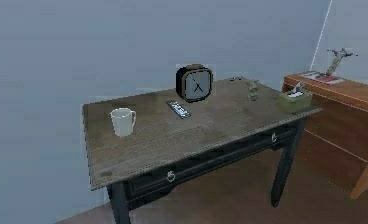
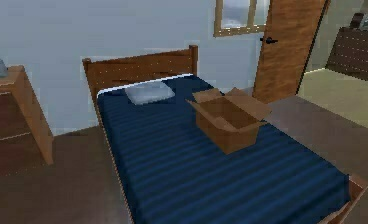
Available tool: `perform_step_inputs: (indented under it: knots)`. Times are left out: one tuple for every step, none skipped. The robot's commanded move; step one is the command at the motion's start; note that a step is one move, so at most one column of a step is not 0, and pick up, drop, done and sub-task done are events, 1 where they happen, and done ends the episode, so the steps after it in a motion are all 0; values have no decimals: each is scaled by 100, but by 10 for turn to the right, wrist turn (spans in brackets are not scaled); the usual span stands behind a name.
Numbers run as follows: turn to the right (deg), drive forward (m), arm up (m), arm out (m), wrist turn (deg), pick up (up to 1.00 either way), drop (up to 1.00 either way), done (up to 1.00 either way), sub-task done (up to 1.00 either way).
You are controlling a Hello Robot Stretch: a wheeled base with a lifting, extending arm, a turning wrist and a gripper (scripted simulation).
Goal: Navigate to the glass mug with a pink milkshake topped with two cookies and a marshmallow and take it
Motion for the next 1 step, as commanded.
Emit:
perform_step_inputs:
  knots:
    - [30, 0, 0, 0, 0, 0, 0, 0, 0]
